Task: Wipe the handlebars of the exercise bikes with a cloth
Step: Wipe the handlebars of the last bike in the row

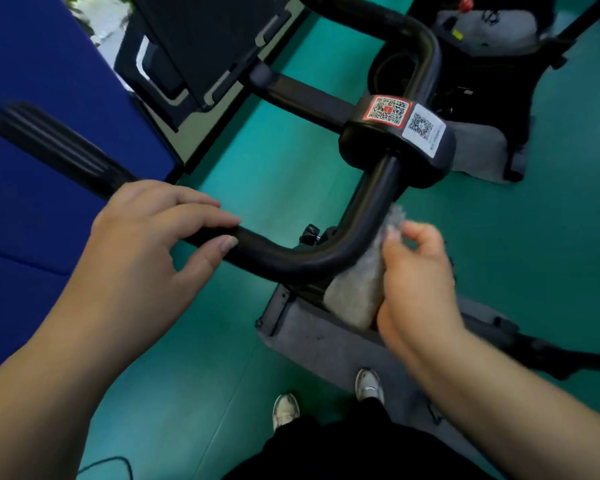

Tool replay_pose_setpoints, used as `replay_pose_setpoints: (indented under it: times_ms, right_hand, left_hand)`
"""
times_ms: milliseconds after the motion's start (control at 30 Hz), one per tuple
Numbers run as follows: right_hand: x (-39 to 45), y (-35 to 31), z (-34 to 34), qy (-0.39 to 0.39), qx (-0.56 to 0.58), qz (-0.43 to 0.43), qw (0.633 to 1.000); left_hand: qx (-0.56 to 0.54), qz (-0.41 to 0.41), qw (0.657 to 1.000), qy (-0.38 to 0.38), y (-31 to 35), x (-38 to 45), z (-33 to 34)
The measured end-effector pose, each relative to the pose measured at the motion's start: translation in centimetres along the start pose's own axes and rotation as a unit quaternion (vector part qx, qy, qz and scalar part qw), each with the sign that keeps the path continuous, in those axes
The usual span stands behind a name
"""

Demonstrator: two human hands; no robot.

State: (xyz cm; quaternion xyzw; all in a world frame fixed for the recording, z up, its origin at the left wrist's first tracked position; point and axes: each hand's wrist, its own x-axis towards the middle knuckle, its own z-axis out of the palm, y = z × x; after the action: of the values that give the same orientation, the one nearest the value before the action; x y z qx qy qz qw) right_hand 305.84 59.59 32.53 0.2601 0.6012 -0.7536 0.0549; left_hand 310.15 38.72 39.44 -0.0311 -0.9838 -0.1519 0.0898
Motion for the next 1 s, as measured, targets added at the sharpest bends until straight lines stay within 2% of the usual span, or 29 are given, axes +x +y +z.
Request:
replay_pose_setpoints:
  times_ms: [133,300,433,533,600,733,900,1000]
  right_hand:
    - [-0.3,0.0,0.8,0.056,-0.031,-0.037,0.997]
    - [-5.7,3.3,1.6,0.044,-0.044,-0.02,0.998]
    - [-4.1,1.6,1.9,0.088,0.06,-0.018,0.994]
    - [-4.1,1.5,2.5,0.1,0.062,-0.004,0.993]
    - [-5.7,2.6,3.4,0.095,0.059,0.023,0.993]
    - [-8.5,4.3,5.7,0.023,0.071,0.097,0.992]
    - [-6.9,2.0,4.8,0.089,0.213,0.09,0.969]
    - [-6.9,1.4,4.3,0.067,0.2,0.111,0.971]
  left_hand:
    - [-0.013,0.056,0.998,-0.004,-1.5,0.4,0.3]
    - [-0.02,0.113,0.993,-0.006,-2.9,0.9,0.6]
    - [-0.025,0.15,0.988,-0.01,-3.8,1.1,0.6]
    - [-0.02,0.172,0.985,-0.021,-4.5,1.0,0.4]
    - [-0.017,0.183,0.983,-0.023,-5.0,0.9,0.3]
    - [-0.003,0.189,0.982,-0.005,-5.9,0.9,-0.1]
    - [0.003,0.193,0.981,-0.016,-6.7,0.9,-0.7]
    - [-0.001,0.192,0.981,-0.007,-6.6,0.7,-0.5]
